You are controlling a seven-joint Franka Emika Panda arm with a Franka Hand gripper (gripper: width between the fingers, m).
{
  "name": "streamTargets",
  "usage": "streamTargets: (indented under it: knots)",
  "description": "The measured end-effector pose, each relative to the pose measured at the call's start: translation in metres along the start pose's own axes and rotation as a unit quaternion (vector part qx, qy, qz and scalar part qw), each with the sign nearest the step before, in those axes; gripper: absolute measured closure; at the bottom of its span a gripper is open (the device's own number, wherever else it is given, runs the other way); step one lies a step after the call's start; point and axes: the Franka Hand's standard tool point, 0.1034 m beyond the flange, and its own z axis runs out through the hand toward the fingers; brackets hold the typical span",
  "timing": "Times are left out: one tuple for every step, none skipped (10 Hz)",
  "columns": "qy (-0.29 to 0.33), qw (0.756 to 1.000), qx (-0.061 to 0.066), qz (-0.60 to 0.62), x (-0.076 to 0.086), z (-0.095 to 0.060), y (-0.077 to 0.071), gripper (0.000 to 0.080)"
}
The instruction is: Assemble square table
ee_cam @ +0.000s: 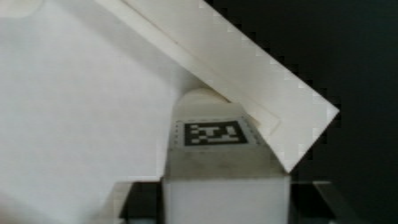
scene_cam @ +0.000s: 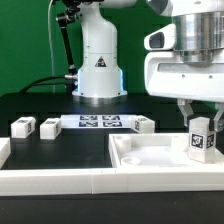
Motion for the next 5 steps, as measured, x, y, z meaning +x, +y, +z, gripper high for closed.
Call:
streamTargets:
  knots:
    - [-0.003,0.999,0.001,0.035,-0.0001,0.0,-0.0001,0.0508]
    - [-0.006,0.999,0.003,0.045,0.0004,0.0,0.0,0.0508]
    - [-0.007,0.999,0.003,0.045,-0.001,0.0003,-0.0004,0.0428]
    - [-0.007,0.999,0.003,0.04,-0.0016,0.0004,-0.0006,0.0292]
    - [-0.007,1.0,0.003,0.018,-0.0015,0.0004,-0.0005,0.0292]
